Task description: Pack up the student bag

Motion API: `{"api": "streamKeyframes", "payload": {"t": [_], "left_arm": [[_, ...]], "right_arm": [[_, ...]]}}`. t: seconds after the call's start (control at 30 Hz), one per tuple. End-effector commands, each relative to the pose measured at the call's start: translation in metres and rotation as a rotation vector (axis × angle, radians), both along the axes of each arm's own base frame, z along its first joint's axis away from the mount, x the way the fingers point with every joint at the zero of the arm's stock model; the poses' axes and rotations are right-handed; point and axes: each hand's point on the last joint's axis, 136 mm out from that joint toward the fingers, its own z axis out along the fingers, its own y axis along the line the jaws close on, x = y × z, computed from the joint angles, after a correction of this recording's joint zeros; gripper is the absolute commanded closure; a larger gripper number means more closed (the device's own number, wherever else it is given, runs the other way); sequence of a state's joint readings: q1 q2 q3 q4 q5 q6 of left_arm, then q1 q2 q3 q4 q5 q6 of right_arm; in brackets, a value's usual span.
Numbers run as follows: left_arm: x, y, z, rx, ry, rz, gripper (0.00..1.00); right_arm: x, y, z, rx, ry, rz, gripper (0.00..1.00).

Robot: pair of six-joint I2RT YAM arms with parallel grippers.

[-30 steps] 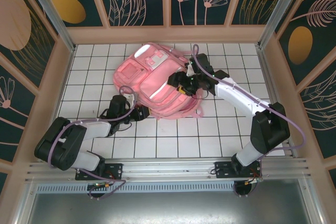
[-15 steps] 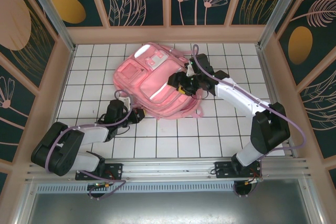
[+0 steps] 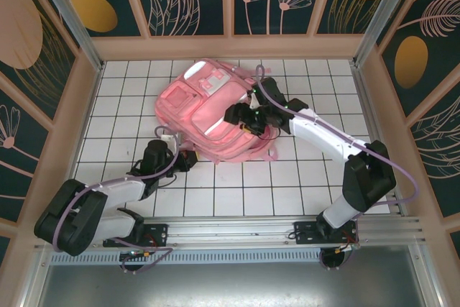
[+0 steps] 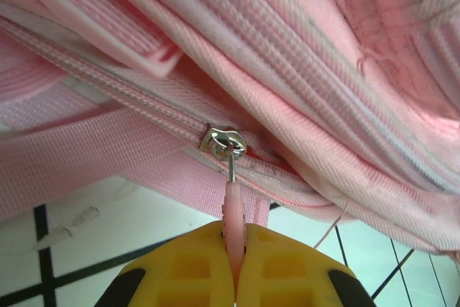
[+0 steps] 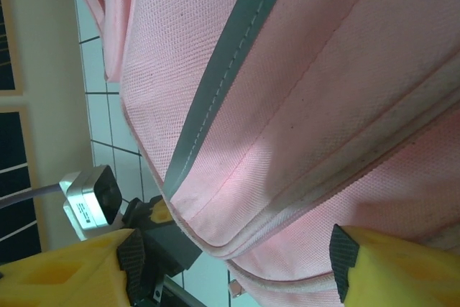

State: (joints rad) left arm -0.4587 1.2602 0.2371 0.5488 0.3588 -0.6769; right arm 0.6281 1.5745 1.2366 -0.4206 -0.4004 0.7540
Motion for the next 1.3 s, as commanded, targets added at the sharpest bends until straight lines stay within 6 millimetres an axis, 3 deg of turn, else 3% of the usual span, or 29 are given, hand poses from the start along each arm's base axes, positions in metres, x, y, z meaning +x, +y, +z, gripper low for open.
{"api": "streamKeyframes", "payload": {"t": [0.0, 0.2, 0.47, 0.63, 1.1, 1.27], "left_arm": [[-0.009, -0.019, 0.005, 0.047, -0.042, -0.084, 1.0], [-0.02, -0.035, -0.003, 0.072, -0.022, -0.121, 1.0], [-0.025, -0.032, -0.01, 0.101, -0.016, -0.114, 1.0], [-0.024, -0.029, -0.01, 0.117, -0.028, -0.106, 1.0], [-0.041, -0.044, -0.013, 0.117, -0.022, -0.143, 1.0], [-0.05, -0.056, -0.011, 0.11, -0.033, -0.165, 1.0]], "right_arm": [[-0.002, -0.005, -0.022, -0.056, 0.035, -0.035, 0.26], [0.004, 0.008, -0.04, -0.041, 0.083, -0.057, 0.26], [0.011, 0.016, -0.067, -0.047, 0.124, -0.081, 0.43], [0.011, 0.028, -0.064, 0.04, 0.14, -0.08, 0.99], [0.027, 0.048, -0.03, 0.223, 0.185, -0.209, 1.0], [0.033, 0.049, -0.027, 0.24, 0.187, -0.243, 1.0]]}}
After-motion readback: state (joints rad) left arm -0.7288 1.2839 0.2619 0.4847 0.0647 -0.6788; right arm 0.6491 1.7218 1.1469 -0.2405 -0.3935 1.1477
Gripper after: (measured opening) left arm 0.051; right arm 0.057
